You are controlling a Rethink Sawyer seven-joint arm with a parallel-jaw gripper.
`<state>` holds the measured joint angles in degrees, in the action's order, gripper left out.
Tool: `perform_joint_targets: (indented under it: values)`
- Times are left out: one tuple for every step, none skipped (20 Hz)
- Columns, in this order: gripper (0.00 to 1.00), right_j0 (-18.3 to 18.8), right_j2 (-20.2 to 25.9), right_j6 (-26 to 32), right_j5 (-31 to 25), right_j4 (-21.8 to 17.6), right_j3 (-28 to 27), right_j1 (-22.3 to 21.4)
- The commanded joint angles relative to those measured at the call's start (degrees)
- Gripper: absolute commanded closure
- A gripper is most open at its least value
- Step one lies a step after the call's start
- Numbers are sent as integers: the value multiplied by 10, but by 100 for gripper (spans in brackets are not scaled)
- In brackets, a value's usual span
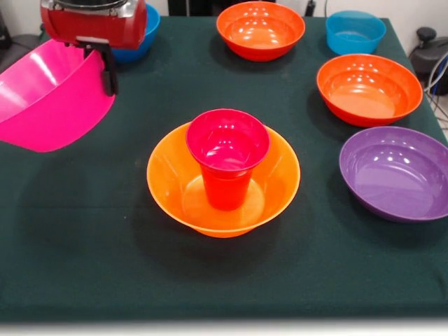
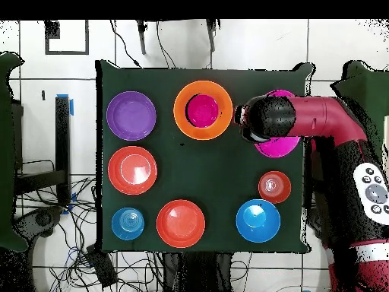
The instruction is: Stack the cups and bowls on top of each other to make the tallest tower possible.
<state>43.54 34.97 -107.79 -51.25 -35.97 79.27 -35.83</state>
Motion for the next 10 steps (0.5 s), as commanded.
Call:
perform_joint_targets:
  values:
    - [100,-37,-18,43,-56,12,49,-23]
    - [100,-39,-19,40,-54,14,49,-22]
    - [100,-40,-20,39,-54,15,48,-21]
    - [100,-42,-21,36,-51,16,49,-20]
    - [100,-43,-22,34,-49,17,49,-19]
    - [100,-44,-23,33,-48,19,50,-19]
    - [100,-45,-24,32,-47,20,50,-19]
    - [100,-47,-25,30,-48,22,49,-19]
    - [100,-48,-26,30,-48,23,48,-19]
    - [100,-50,-26,30,-50,25,46,-18]
